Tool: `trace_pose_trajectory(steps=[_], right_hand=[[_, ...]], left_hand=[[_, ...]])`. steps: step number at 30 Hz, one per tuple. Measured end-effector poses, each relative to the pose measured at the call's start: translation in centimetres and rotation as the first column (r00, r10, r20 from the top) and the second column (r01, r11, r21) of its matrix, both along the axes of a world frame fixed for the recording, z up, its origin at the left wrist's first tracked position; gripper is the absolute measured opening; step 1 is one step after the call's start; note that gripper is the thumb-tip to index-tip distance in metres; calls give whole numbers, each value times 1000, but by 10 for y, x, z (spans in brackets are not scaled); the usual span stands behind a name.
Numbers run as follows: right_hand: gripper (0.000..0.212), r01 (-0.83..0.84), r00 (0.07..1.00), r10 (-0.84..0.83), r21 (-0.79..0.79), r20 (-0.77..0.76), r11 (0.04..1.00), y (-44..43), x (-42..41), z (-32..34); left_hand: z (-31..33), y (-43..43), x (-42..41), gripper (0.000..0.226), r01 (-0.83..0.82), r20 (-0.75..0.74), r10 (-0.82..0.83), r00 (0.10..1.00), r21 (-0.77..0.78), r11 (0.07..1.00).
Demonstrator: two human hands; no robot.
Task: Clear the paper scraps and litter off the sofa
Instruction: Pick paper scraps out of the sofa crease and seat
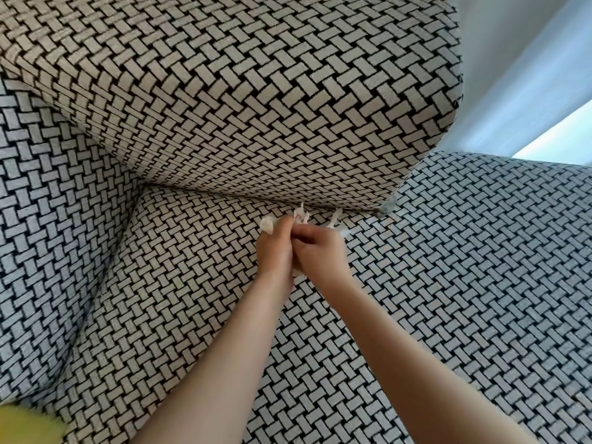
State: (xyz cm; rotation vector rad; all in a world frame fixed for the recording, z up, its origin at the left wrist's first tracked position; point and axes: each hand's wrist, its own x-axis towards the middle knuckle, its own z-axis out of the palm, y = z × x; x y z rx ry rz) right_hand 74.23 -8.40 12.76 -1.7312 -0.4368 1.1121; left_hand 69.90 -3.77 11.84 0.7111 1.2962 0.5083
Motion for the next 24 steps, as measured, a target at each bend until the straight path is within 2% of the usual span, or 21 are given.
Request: trace_pose_trajectory(steps=[2, 4, 7, 9, 12, 15, 16, 17, 18, 19, 20, 21, 24], right_hand=[[29, -27, 984, 26, 4, 176, 1000, 0, -2, -2], [28, 55, 972, -56, 11, 227, 998, 1, -1, -2], [31, 156, 925, -143, -10, 352, 988, 2, 10, -6], [39, 87, 874, -23, -108, 485, 990, 0, 23, -16], [50, -98, 697, 318, -353, 643, 930, 2, 42, -35], [31, -115, 637, 365, -385, 679, 916, 7, 57, -42], [26, -113, 620, 381, -403, 686, 908, 8, 61, -41], [24, -112, 598, 396, -417, 697, 902, 9, 64, -40], [25, -109, 579, 395, -412, 713, 905, 8, 66, -40], [25, -96, 572, 373, -392, 731, 915, 7, 67, -38], [25, -73, 584, 328, -354, 743, 933, 6, 66, -37], [25, -50, 613, 267, -302, 743, 952, 4, 63, -35], [22, -32, 705, 154, -186, 692, 982, -7, 47, -32]], left_hand=[[-1, 3, 2, 19, -37, 27, 36, 999, 28, 999], [-2, 8, 4, 16, -40, 13, 39, 999, 71, 997], [-7, 17, 0, 13, 12, -135, 11, 991, 166, 986], [-12, 21, -8, 16, 99, -257, -32, 966, 251, 963], [-15, 23, -16, 34, 242, -392, -96, 915, 343, 908], [-21, 19, -20, 33, 520, -494, -304, 815, 393, 758], [-23, 18, -23, 41, 616, -524, -387, 758, 381, 689], [-25, 16, -26, 56, 724, -589, -463, 663, 346, 597], [-29, 14, -29, 72, 835, -687, -512, 516, 271, 478], [-31, 11, -32, 81, 910, -771, -515, 374, 198, 365], [-31, 8, -34, 79, 945, -819, -498, 287, 156, 289], [-31, 6, -35, 71, 951, -834, -478, 276, 165, 261], [-29, 7, -33, 40, 919, -824, -431, 369, 254, 302]])
